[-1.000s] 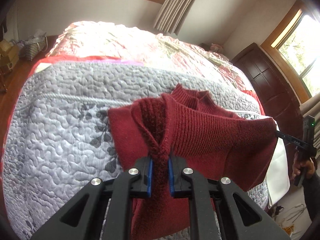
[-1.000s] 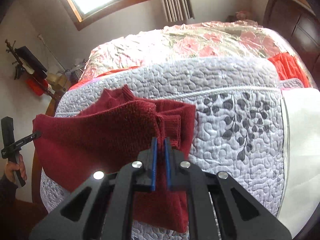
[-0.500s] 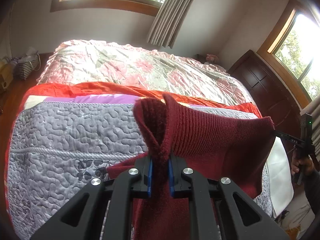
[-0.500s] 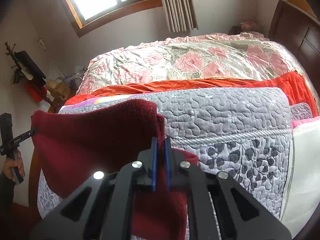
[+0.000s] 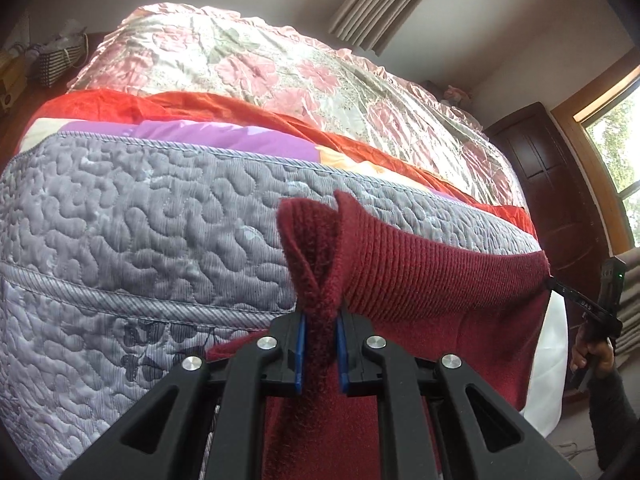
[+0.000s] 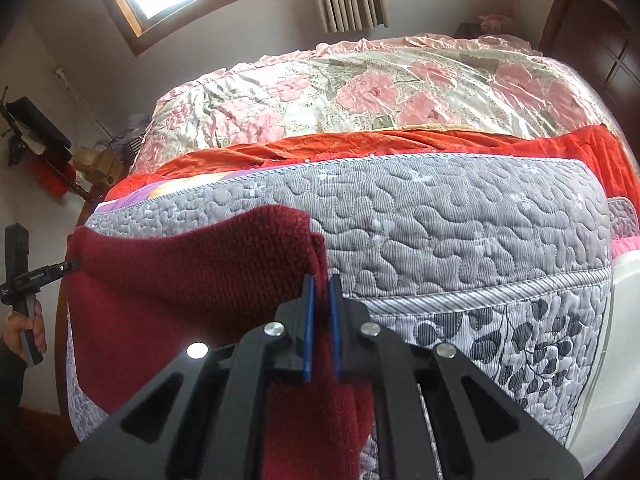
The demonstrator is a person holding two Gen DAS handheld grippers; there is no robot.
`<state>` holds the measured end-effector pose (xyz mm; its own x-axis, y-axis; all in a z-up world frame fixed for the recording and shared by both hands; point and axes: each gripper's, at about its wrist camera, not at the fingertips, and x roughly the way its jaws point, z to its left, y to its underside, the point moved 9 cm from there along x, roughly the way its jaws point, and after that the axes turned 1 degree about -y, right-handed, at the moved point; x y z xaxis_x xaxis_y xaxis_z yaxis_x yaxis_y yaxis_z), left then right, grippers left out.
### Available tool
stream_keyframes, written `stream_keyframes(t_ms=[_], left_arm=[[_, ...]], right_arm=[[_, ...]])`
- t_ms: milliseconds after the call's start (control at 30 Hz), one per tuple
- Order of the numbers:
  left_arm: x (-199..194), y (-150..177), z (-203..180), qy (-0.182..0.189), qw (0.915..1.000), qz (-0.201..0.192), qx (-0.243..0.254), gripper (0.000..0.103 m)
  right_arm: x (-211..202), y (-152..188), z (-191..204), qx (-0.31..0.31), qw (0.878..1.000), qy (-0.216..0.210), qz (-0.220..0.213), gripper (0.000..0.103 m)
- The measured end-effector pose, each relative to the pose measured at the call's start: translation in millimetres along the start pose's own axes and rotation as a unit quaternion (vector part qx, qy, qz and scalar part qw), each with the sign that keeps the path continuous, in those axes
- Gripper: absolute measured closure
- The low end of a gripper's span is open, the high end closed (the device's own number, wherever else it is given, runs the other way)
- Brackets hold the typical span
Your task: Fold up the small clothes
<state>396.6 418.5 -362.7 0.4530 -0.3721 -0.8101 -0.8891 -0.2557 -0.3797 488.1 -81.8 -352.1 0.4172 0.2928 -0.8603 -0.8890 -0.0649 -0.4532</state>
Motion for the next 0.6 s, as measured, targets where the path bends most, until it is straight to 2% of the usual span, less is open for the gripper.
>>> stream_keyframes(t_ms=[267,467,500,533,567,600], left_arm=[[12.4,-14.0,0.3,-0.012,0.9998,0.001,0.013,0.091],[50.5,1.2,27.3,-0.030,0.9983,0.047,-0.011,0.090],[57.2,4.6,31.2,-0.032,0.9975,0.059,-0.019,0.087],[62.3,6.9,34.4,-0.039,0.9968,0.067,-0.022,0.076],[66.5,9.0,38.4,-0.049,0.9957,0.074,-0.025,0.072],[67.6,10.4,40.7,-0.053,0.9952,0.077,-0.029,0.068]], right_arm=[[17.5,-4.1,-10.7,0.009,1.000,0.005,0.004,0.097],[46.1,1.6,-24.5,0.023,0.999,0.013,0.022,0.097],[51.1,3.3,-26.0,0.027,0.999,0.011,0.027,0.097],[57.9,5.2,-27.3,0.032,0.999,0.009,0.035,0.095],[64.0,7.7,-29.7,0.036,0.998,0.010,0.042,0.092],[68.3,10.5,-32.4,0.038,0.998,0.013,0.046,0.084]])
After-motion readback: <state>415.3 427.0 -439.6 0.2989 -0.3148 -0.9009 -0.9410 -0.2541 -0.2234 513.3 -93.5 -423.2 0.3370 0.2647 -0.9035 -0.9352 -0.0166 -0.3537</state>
